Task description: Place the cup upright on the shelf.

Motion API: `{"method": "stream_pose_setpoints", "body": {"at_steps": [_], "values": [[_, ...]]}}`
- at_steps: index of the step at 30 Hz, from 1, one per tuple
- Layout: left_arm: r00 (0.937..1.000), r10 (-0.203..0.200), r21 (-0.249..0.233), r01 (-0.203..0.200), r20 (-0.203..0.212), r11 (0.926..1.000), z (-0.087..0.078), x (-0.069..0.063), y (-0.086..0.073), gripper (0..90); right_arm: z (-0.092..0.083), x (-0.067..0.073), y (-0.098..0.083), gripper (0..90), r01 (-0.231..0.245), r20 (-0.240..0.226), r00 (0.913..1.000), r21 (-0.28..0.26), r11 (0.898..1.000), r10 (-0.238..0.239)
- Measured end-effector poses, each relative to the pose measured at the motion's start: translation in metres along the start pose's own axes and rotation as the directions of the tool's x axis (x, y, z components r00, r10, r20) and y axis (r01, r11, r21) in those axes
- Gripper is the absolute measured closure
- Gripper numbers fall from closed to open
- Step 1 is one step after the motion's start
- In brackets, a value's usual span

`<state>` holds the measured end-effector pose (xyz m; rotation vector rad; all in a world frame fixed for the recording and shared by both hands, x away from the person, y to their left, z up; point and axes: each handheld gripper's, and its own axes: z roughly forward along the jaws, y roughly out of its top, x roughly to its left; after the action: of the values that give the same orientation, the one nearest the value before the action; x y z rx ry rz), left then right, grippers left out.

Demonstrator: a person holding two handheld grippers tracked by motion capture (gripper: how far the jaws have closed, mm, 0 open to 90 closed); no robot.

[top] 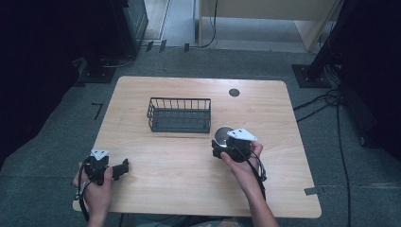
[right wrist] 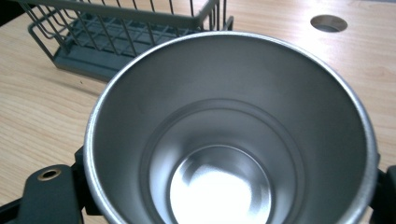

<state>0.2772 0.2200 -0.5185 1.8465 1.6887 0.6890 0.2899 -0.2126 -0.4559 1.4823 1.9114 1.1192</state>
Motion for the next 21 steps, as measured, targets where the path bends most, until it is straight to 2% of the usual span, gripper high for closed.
{"method": "stream_pose_setpoints", "body": {"at_steps": [21], "values": [[1.0000, 0.000, 0.000, 0.000, 0.000, 1.0000, 0.000, 0.000, 0.000, 0.0, 0.011, 0.023, 0.030, 16.8, 0.023, -0.021, 0.9995, -0.034, 0.999, -0.024]]}}
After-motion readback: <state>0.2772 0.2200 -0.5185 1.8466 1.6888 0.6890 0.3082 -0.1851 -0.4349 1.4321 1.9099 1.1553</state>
